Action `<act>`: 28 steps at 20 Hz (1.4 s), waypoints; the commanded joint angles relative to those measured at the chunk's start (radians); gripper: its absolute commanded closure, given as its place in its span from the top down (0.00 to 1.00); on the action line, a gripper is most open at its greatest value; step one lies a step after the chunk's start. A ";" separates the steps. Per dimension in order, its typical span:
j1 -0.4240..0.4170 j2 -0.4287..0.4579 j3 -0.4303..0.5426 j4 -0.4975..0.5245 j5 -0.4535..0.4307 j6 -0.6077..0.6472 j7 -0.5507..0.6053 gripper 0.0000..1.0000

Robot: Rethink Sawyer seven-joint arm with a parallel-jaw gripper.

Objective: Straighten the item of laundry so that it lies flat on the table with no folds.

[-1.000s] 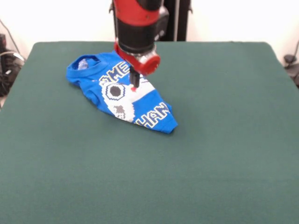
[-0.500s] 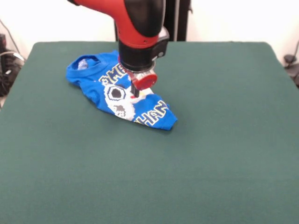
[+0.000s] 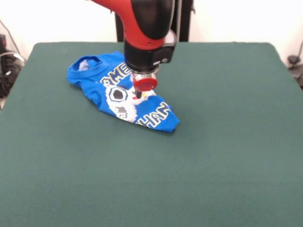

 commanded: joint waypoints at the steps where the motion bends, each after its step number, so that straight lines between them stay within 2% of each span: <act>1: 0.064 0.048 -0.005 0.013 0.095 0.041 0.310 0.00; 10: 0.063 0.033 0.014 0.051 0.130 -0.007 0.306 0.00; 15: 0.102 -0.048 -0.026 0.073 0.140 0.122 0.328 0.00; 18: 0.135 -0.063 -0.071 0.059 0.093 0.153 0.290 0.00; 20: 0.134 -0.082 -0.070 0.063 0.058 0.140 0.222 0.00; 22: 0.104 -0.112 -0.030 0.069 0.028 0.142 0.121 0.00; 24: 0.028 -0.146 0.048 0.078 -0.040 0.080 -0.061 0.00; 25: -0.023 -0.155 0.090 0.062 -0.113 0.051 -0.199 0.00; 26: -0.055 -0.158 0.117 0.048 -0.157 0.041 -0.268 0.00; 27: -0.117 -0.168 0.191 0.069 -0.182 0.003 -0.337 0.00; 28: -0.152 -0.172 0.231 0.078 -0.202 -0.008 -0.362 0.00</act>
